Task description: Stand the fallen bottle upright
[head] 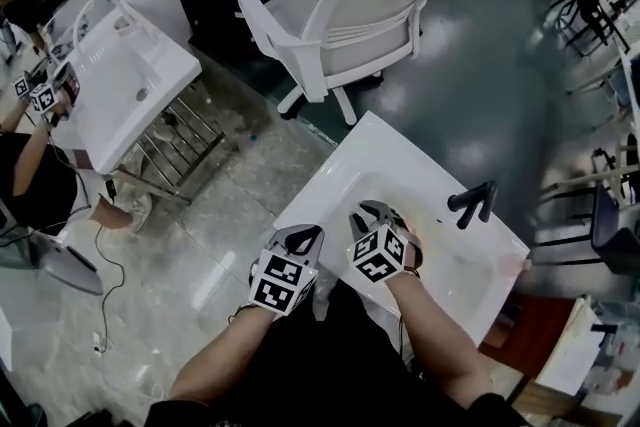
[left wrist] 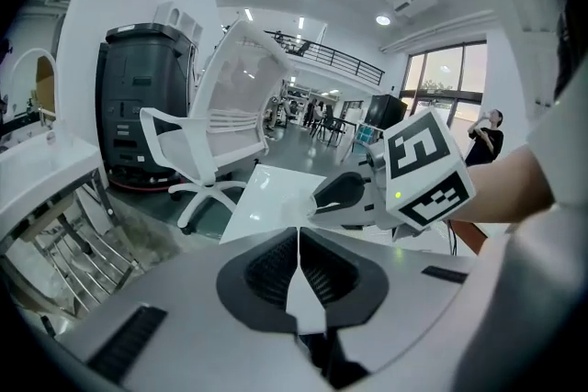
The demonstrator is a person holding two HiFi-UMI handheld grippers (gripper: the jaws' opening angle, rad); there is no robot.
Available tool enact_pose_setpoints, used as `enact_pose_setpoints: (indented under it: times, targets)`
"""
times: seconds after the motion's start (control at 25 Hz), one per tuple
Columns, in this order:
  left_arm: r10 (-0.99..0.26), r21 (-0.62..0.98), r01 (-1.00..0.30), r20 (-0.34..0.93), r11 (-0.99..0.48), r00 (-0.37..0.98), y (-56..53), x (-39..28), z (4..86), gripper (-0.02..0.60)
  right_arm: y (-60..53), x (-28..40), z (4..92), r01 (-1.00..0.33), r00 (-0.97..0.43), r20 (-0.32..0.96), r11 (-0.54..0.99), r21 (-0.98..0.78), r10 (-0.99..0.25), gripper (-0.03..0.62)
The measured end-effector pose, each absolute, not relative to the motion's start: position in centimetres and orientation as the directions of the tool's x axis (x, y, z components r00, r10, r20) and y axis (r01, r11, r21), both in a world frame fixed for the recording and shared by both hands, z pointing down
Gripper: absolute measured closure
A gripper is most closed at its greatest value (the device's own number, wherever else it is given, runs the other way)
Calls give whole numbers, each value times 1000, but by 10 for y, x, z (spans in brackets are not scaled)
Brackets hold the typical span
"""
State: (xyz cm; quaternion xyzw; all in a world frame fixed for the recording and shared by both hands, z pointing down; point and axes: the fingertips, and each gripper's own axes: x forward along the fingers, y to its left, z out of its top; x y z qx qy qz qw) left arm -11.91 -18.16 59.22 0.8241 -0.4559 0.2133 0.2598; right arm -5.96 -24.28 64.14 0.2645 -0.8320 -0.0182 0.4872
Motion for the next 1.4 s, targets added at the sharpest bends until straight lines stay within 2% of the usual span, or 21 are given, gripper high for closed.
enact_pose_setpoints:
  times: [0.36,0.48,0.76,1.24,1.4]
  targets:
    - [-604,219,-795,546,-566,581,-201,-99,561,558,-232,-29,587,-550,-377,720,766,333,-583,500]
    - [-587,212,-776,546,-594,598,-202,-78,554,558,-224,-12,571,-606,-413,673,737,299,-613,499]
    - [-539,193,-714,532,-673,653,-223,-17,539,557,-221,20,550,-628,-473,621,734,259,-624,499]
    - [-481,180,-646,529,-742,699,-218,71,526,543,-205,115,528,-732,-472,536,650,203,-699,499]
    - [-453,167,-613,531,-773,716,-208,99,522,543,-195,152,524,-792,-431,532,588,163,-729,499]
